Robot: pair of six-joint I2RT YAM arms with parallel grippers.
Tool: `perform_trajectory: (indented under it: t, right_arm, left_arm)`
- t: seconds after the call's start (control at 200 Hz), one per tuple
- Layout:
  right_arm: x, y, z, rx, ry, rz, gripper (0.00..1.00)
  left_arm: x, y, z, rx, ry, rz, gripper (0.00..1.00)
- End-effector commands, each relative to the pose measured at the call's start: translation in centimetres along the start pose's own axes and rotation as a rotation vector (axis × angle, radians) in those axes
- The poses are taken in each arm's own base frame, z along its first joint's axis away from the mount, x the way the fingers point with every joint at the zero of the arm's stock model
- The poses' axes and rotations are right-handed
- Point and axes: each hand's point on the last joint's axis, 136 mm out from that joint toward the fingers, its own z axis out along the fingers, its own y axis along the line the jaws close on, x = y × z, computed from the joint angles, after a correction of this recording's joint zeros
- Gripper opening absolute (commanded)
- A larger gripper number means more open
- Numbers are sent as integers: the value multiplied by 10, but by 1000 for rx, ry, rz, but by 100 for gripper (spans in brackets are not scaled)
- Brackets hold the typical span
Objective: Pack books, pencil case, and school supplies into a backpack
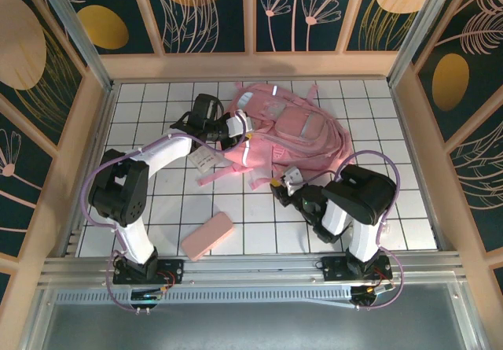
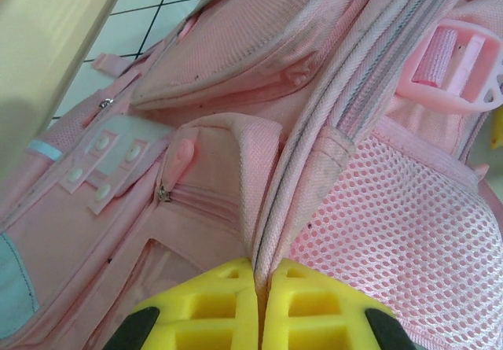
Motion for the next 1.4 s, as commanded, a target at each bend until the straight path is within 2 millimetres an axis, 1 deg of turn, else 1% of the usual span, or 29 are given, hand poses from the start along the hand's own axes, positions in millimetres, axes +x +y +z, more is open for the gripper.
perform_trajectory:
  t: [0.0, 0.18, 0.26, 0.345, 0.37, 0.43, 0.53, 0.621, 0.646, 0.826, 0.896, 1.091, 1.151, 1.201, 1.396]
  right_arm:
    - [-40, -2, 4, 6, -161, -43, 41]
    - [-42, -12, 10, -8, -169, -44, 40]
    - [-41, -14, 11, -14, -167, -41, 38]
    - [-36, -14, 13, -17, -152, -32, 28]
    - [-34, -9, 13, -46, -148, -33, 26]
    - [-29, -4, 13, -58, -135, -30, 20]
    - [-23, 0, 14, -62, -120, -20, 13]
    - [-23, 7, 16, -78, -120, -18, 14]
    - [-23, 4, 17, -59, -118, -16, 15]
    - [-24, 2, 19, -39, -122, -6, 21]
    - [-20, -3, 20, -9, -108, 6, 28]
    - [-5, -10, 28, 33, -73, 18, 29]
    - [-6, -7, 31, 23, -77, 15, 25]
    - [-10, -5, 33, 9, -89, 8, 19]
    - [-22, 1, 37, -21, -124, -24, 4]
  left_arm:
    - [-31, 0, -16, -9, -77, 29, 0]
    - [-29, -3, -16, -5, -71, 28, 0]
    - [-28, -4, -17, -10, -68, 30, 0]
    - [-28, -3, -17, -11, -67, 32, 0]
    - [-28, -3, -17, -10, -67, 29, 0]
    - [-30, -1, -17, -10, -68, 26, 0]
    - [-30, 0, -16, -11, -68, 20, 0]
    - [-29, 0, -15, -10, -68, 21, 0]
    - [-29, 0, -14, -8, -67, 20, 0]
    - [-29, 1, -14, -7, -71, 16, 0]
    - [-30, 0, -14, -7, -74, 20, 0]
    - [-30, -3, -16, -2, -77, 28, 0]
    - [-30, -3, -16, 0, -77, 29, 0]
    - [-29, -4, -16, 1, -76, 28, 0]
    - [-30, -3, -16, -5, -75, 36, 0]
